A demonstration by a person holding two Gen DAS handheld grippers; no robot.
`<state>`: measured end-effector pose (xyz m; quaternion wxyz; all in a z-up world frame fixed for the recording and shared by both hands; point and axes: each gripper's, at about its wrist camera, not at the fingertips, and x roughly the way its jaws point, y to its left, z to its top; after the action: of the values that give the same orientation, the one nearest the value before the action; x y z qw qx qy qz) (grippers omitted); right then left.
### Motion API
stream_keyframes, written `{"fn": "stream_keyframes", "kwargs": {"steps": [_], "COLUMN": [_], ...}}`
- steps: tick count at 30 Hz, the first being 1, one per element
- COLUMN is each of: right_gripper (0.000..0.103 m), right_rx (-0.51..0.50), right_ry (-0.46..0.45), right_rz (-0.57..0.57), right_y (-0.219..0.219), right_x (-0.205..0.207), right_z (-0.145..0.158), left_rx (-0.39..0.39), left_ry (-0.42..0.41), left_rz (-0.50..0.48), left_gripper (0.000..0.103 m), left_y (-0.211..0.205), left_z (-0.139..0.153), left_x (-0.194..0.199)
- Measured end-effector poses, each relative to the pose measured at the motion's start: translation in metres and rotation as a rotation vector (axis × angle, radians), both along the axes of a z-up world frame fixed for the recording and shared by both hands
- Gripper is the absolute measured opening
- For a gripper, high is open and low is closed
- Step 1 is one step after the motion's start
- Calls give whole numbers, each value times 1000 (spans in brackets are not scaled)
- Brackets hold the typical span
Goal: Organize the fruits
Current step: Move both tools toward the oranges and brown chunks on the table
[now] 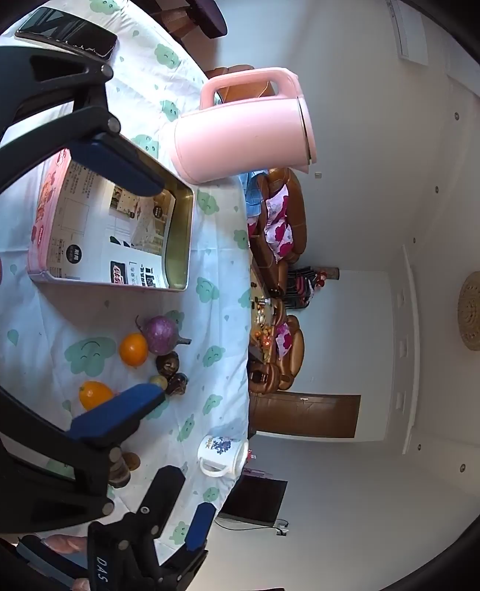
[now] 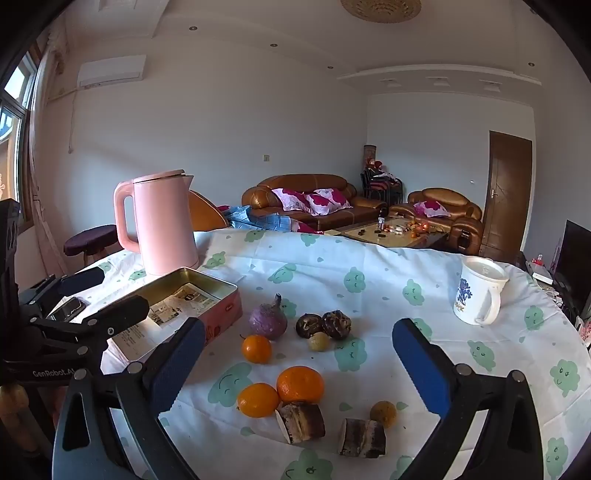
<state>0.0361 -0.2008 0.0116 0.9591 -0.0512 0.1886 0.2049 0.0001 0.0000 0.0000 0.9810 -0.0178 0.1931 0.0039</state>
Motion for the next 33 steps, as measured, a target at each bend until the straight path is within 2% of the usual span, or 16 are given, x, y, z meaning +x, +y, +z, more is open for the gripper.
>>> {"fn": "stream_keyframes", "kwargs": {"steps": [33], "right_gripper": [102], "right_rx": [8], "right_ry": [14], "right_rz": [-2], "right_y": [-2], "right_x": [-3], "right_z": [-5], "left_rx": [5], "left_ry": [-16], "left_rz": [1], "left_gripper": [103], "left_y": [-1], "left_z": [2], "left_x": [0]}}
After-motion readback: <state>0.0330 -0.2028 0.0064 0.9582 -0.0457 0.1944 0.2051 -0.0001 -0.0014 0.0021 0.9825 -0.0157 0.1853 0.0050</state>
